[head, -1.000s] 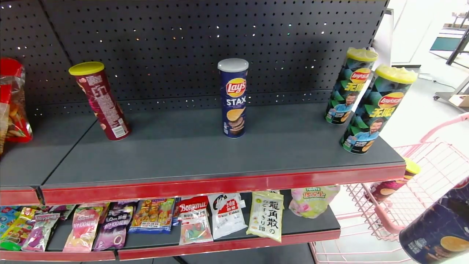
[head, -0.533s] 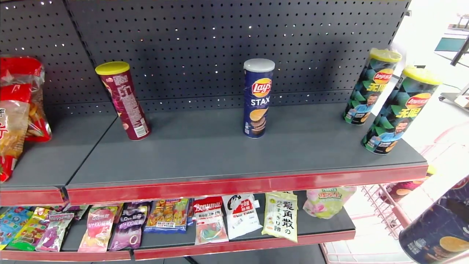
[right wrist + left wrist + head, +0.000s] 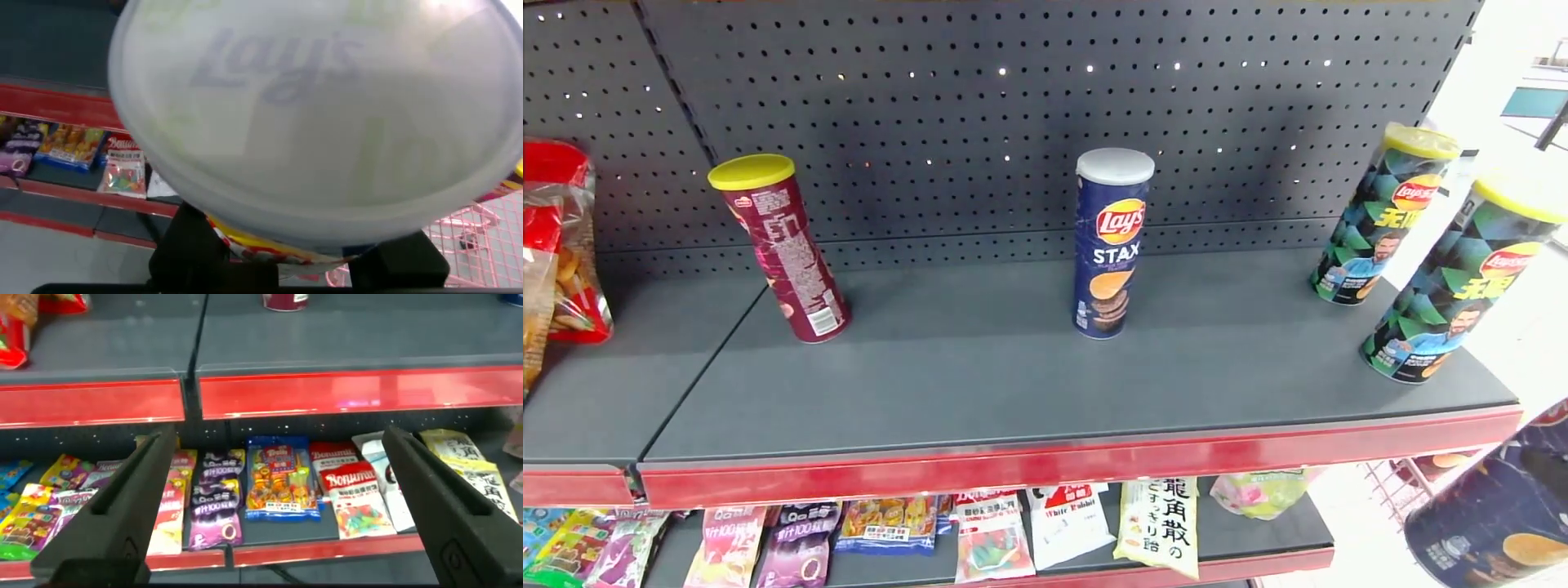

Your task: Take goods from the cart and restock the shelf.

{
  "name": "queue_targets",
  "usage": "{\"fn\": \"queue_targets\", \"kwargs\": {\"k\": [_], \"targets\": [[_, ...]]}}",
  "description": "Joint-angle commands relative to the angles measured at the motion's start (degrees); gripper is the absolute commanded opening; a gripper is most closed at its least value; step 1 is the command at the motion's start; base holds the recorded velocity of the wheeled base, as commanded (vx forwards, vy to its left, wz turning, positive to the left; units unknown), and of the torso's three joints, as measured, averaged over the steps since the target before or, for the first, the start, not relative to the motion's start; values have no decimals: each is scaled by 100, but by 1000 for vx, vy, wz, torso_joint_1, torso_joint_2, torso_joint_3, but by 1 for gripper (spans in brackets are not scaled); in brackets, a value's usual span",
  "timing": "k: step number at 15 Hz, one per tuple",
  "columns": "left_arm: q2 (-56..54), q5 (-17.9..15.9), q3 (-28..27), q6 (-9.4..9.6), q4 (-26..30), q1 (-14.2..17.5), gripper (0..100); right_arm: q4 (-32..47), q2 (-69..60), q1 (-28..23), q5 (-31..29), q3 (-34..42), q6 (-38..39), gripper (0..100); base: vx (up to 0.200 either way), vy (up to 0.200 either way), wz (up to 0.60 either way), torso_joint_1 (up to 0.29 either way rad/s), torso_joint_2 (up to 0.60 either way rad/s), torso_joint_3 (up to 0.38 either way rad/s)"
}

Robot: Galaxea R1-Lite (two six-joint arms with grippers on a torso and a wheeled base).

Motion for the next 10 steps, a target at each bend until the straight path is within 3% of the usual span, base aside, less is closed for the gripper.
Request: {"fn": "queue_targets", "kwargs": {"k": [1,4,5,6,8,9,10], "targets": [[5,-1,-1,-6,1,-7,100,0,-291,24,379,-86,-28,0,0,0,0,0,0,0],[251,-36,7,125,-16,-77,100,0,-274,24,897,-261,-169,0,0,0,0,0,0,0],[260,-116,-1,266,-16,-86,100,0,-265,24,1003,-288,-169,0,0,0,0,0,0,0],[295,-502,-10,556,-16,-112,100,0,-256,6,1258,-279,-169,0,0,0,0,0,0,0],[295,-573,-19,574,-51,-147,100,0,-291,6,1240,-288,-160,0,0,0,0,0,0,0],[1051,-652,-1047,477,-34,-147,100,9,-318,6,1249,-288,-151,0,0,0,0,0,0,0],[2000,-660,-1847,231,-16,-156,100,9,-353,6,1249,-270,-151,0,0,0,0,0,0,0]]}}
